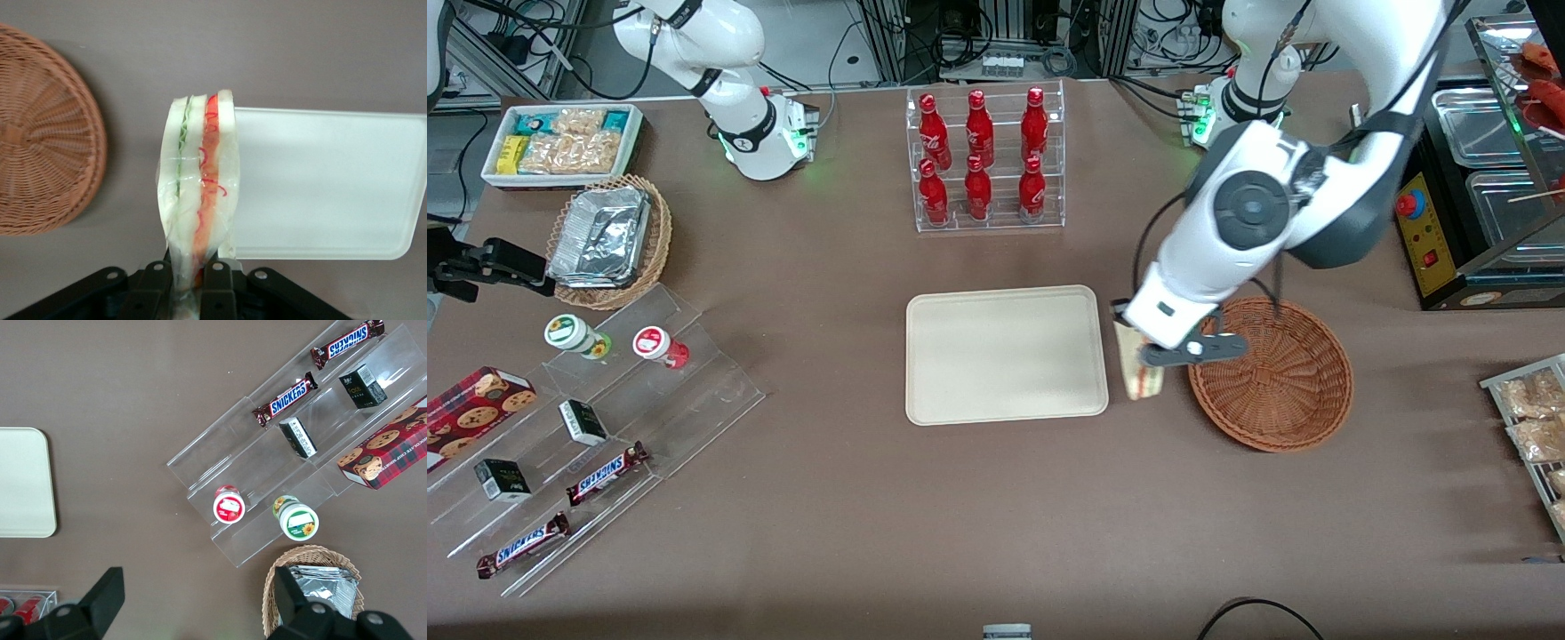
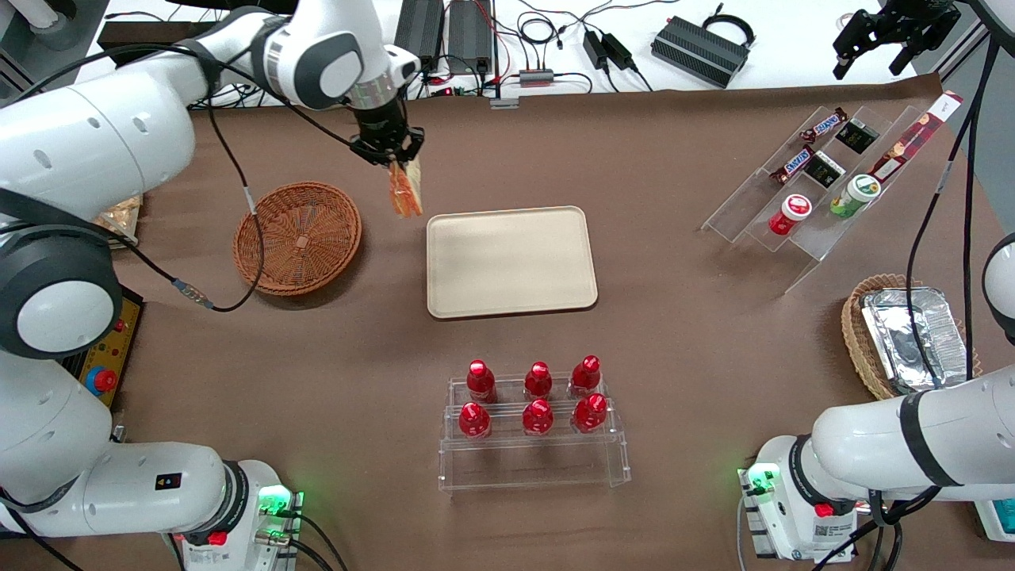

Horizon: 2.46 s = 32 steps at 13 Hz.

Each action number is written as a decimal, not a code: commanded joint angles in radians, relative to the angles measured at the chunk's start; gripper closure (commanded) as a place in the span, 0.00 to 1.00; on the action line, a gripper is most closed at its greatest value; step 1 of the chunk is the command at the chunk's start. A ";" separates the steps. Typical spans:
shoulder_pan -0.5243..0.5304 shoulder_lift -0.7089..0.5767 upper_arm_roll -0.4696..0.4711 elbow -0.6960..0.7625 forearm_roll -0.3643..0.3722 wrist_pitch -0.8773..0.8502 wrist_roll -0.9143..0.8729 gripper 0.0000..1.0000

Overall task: Place sandwich from basket to tray
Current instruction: 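Lift the sandwich and carry it over the beige tray, then lower the sandwich onto the tray and open the left gripper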

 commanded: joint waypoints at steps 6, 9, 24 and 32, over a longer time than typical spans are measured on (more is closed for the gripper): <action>-0.242 0.249 -0.004 0.113 0.152 0.067 -0.153 1.00; -0.309 0.335 -0.001 0.121 0.228 0.113 -0.238 1.00; -0.370 0.444 -0.001 0.124 0.336 0.184 -0.381 0.38; -0.350 0.345 -0.004 0.249 0.310 0.000 -0.387 0.00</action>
